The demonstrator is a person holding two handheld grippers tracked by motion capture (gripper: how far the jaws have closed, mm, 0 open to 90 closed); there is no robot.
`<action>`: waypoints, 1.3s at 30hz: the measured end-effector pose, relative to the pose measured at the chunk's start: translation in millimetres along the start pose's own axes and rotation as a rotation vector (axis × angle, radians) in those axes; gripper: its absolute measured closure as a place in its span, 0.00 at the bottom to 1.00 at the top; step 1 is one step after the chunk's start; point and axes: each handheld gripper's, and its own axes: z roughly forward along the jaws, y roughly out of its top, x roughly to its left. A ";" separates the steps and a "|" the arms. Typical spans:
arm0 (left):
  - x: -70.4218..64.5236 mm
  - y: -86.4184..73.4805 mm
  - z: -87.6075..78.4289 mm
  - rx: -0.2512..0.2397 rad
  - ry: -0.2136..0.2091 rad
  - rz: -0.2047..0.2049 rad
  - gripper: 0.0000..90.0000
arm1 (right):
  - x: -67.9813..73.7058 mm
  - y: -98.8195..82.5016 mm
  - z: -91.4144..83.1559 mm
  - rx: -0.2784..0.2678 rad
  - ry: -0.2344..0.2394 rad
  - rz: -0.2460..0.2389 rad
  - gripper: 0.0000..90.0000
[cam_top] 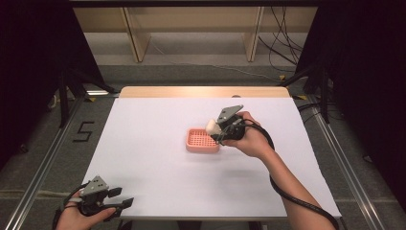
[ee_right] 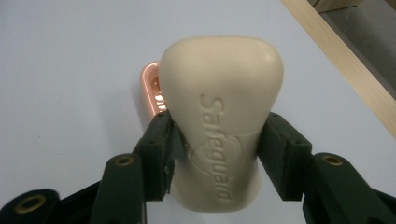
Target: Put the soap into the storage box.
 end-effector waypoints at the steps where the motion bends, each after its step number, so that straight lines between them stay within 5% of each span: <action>1: 0.0 0.0 0.0 0.000 0.000 0.000 0.40 | 0.0 0.0 0.0 0.000 0.000 0.000 0.56; 39: 0.6 0.2 -0.2 0.001 -0.004 0.001 0.40 | -1.1 9.1 16.9 0.009 0.017 -0.014 0.56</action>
